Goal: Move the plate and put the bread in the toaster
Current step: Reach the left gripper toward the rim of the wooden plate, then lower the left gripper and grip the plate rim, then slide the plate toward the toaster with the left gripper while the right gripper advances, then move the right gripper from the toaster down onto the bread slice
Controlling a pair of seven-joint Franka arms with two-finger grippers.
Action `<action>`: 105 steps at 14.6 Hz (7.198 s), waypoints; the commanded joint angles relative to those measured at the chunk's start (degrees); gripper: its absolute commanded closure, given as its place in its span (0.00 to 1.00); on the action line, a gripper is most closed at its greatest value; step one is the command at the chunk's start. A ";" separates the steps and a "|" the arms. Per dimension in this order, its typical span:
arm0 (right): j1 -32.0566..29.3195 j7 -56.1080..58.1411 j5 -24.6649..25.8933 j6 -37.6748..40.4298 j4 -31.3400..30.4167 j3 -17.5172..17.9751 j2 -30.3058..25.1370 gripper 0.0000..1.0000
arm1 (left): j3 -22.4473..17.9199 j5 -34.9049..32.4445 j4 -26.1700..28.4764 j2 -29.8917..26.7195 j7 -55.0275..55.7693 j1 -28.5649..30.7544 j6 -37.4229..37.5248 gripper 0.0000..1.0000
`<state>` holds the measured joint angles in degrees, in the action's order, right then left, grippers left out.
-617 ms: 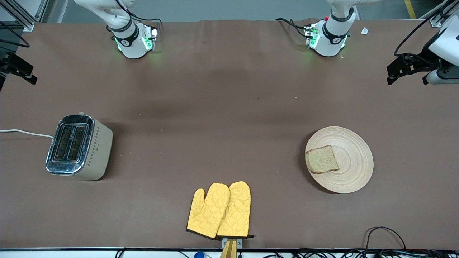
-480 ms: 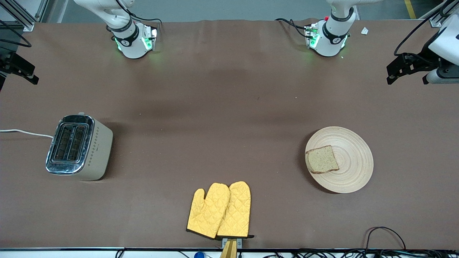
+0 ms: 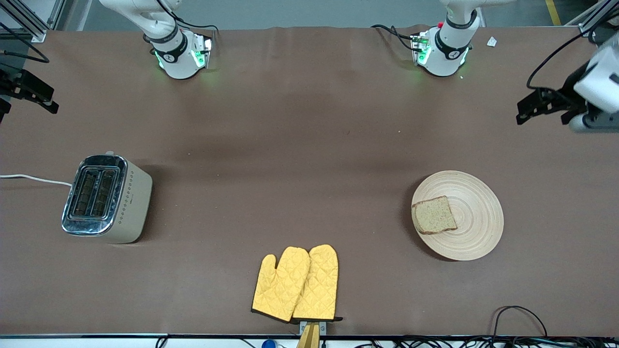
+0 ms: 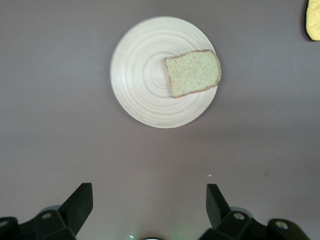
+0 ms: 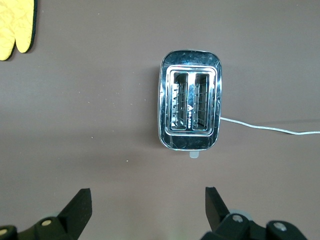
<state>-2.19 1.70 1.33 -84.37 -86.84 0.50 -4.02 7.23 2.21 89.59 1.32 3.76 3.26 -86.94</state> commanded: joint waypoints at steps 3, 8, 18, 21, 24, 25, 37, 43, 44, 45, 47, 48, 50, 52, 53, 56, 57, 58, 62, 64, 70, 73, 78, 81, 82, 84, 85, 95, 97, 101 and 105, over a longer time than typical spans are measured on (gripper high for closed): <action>-0.45 -0.38 -1.86 0.17 -1.05 -0.15 -0.55 0.00 | -3.45 7.35 -1.43 9.65 -2.79 3.58 -6.73 0.00; -0.19 -0.47 -1.95 0.25 -1.22 -0.15 -0.55 0.00 | -3.45 19.13 -1.26 17.91 -5.52 10.43 -10.08 0.00; -0.19 -0.03 -2.04 0.78 -1.75 -0.06 -0.63 0.00 | -3.45 36.01 -1.52 36.55 -26.95 22.14 -14.74 0.13; -0.19 -0.03 -2.04 0.87 -1.84 -0.06 -0.63 0.00 | -3.45 37.69 -1.52 39.63 -29.06 22.94 -19.30 0.19; -0.19 -0.03 -2.04 0.78 -1.75 -0.06 -0.63 0.00 | -3.27 38.91 -1.52 41.22 -29.87 23.81 -22.39 0.22; -0.19 -0.03 -2.12 0.87 -1.75 -0.06 -0.63 0.00 | -3.27 40.83 -1.52 41.40 -30.30 23.73 -22.48 0.24; -0.36 -0.03 -2.12 1.57 -1.75 -0.06 -0.63 0.00 | -1.51 45.07 -1.52 45.96 -35.13 23.20 -26.17 0.60; -0.36 0.06 -2.12 1.75 -1.84 -0.24 -0.63 0.00 | -1.51 44.98 -1.52 46.14 -39.79 23.37 -25.47 0.82; -0.36 0.15 -2.04 1.57 -1.84 -0.24 -0.63 0.00 | -1.51 44.90 -1.52 46.40 -40.58 23.37 -25.47 0.85; -0.36 0.15 -2.12 1.57 -1.84 -0.24 -0.55 0.00 | -1.51 44.90 -1.52 46.49 -41.20 23.46 -25.38 0.86; -0.36 0.15 -2.12 1.49 -1.84 -0.24 -0.55 0.00 | -1.51 44.90 -1.52 46.49 -42.78 23.37 -25.38 0.88; -0.36 0.06 -2.04 1.48 -1.84 -0.24 -0.55 0.00 | -1.51 44.90 -1.52 46.41 -43.66 23.29 -25.21 0.89; -0.36 -0.55 -2.04 1.31 -1.40 -0.24 -0.55 0.00 | -1.25 44.81 -2.13 46.06 -45.24 23.11 -24.24 0.94; -0.71 -0.64 -2.12 1.05 -1.31 -0.33 -0.46 0.00 | -0.11 44.37 -4.41 46.14 -45.60 23.20 -21.01 0.98; -1.06 -0.64 -2.12 0.96 -1.31 -0.33 -0.46 0.00 | -0.02 44.28 -5.46 45.97 -45.95 23.02 -18.81 0.98; -1.94 -0.47 -2.12 0.52 -1.22 -0.33 -0.11 0.00 | 3.39 42.36 -6.79 44.92 -48.84 22.58 -13.70 1.00; -2.03 -0.03 -2.12 -1.22 -1.13 -0.33 -0.02 0.00 | 5.41 40.95 -6.71 44.48 -48.94 22.67 -13.60 1.00; -2.29 -0.11 -2.12 -3.15 -1.05 -0.33 -0.02 0.00 | 8.13 40.33 -6.27 44.21 -48.42 22.76 -13.60 1.00; -2.56 0.15 -3.08 -3.88 -0.34 -0.33 0.85 0.00 | 15.26 40.50 -4.60 44.03 -45.79 20.40 -14.39 1.00; -3.35 0.24 -6.25 -3.18 -0.95 -0.42 1.12 0.00 | 15.89 41.11 -4.60 44.03 -41.49 15.49 -14.74 1.00; -1.51 -0.99 -16.62 -6.76 -0.87 -0.07 12.35 0.00 | 15.89 52.00 -1.08 45.35 -39.10 0.99 -26.86 1.00; 2.70 -0.99 -16.63 -12.29 -2.53 -0.06 16.58 0.00 | 15.89 56.84 -0.90 46.76 -39.53 -3.77 -32.04 1.00; 6.48 -0.99 -16.71 -18.90 -8.16 0.02 22.03 0.00 | 15.89 63.51 -1.08 50.27 -46.63 -7.03 -37.50 1.00; 9.47 -0.99 -16.71 -23.27 -11.84 0.02 23.36 0.00 | 15.89 65.29 -1.08 51.24 -48.85 -7.83 -38.47 1.00; 10.70 -1.08 -16.80 -26.61 -14.21 0.02 23.19 0.00 | 15.89 65.37 -1.17 51.94 -48.94 -7.91 -39.69 0.99; 12.02 -1.17 -19.33 -33.20 -18.42 0.11 23.18 0.00 | 15.89 65.37 -1.25 52.47 -49.12 -8.62 -41.28 0.99; 12.73 -1.17 -22.14 -36.45 -20.71 0.11 23.18 0.00 | 15.89 65.37 -1.34 52.91 -49.20 -8.70 -41.46 0.99; 25.91 -8.20 -24.27 -59.93 -27.24 -0.06 28.62 0.08 | 15.28 64.32 -3.36 51.95 -37.99 -7.48 -42.43 0.00; 26.35 -8.29 -24.27 -61.35 -27.06 -0.06 29.86 0.10 | 13.96 63.45 -3.63 48.97 -30.96 -6.60 -42.43 0.00; 28.11 -8.29 -24.27 -65.05 -26.80 -0.06 32.67 0.19 | 12.72 48.54 -4.51 42.47 -13.38 -1.78 -42.08 0.00; 28.03 -9.34 -24.19 -64.17 -26.80 -0.06 32.33 0.20 | 12.55 34.66 -4.77 34.83 -0.82 2.45 -36.56 0.00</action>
<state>25.30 -6.77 -21.61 -148.89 -113.50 0.90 29.01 20.34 42.58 83.28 41.11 -3.14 5.10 -125.84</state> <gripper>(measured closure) 0.194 0.000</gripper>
